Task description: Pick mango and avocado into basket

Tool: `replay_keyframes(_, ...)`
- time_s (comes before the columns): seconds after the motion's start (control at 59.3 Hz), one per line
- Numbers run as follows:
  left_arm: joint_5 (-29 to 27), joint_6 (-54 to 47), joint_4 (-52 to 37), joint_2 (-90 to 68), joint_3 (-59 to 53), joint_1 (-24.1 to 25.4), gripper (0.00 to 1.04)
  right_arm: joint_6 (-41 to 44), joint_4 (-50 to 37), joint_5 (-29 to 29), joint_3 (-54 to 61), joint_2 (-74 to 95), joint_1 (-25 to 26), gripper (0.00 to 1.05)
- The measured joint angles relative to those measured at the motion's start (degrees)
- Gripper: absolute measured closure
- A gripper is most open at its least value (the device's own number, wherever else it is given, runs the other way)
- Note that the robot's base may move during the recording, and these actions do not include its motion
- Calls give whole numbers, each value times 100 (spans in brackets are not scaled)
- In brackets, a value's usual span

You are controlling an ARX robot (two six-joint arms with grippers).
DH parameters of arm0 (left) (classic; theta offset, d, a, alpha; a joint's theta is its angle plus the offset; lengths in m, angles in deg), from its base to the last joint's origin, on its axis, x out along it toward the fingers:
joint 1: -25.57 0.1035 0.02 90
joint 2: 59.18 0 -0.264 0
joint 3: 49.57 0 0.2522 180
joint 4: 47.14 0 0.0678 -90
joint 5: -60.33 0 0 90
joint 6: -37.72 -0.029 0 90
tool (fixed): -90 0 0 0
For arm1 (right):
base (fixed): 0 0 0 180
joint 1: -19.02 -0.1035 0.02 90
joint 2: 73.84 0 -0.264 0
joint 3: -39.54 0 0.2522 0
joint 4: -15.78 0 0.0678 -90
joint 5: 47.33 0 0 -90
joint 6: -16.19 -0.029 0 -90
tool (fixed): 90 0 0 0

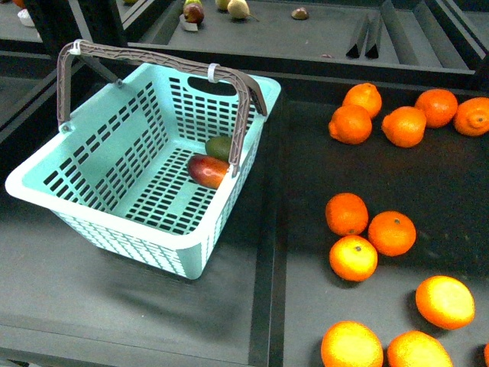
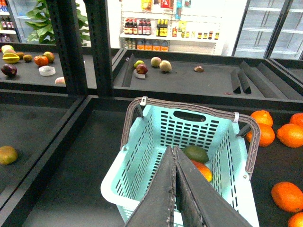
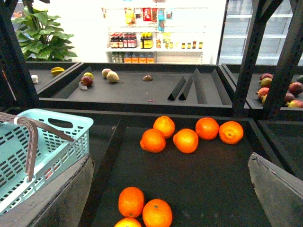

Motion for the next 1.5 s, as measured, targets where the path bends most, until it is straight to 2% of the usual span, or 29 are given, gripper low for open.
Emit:
replay_keyframes(0.219,0,0,782,809,0,0,102,0,0,0,0,0,0,8)
replay_keyframes(0.641,0,0,1620,1646,0,0,102,0,0,0,0,0,0,8)
replay_keyframes(0.725,11,-2,2514,2380,0,0,102,0,2,2,0,0,0,8)
replay_keyframes(1.231,11,0,2592,2583,0,0,101,0,0,0,0,0,0,8)
replay_keyframes(1.501,11,-2,2592,2583,0,0,45,0,0,0,0,0,0,8)
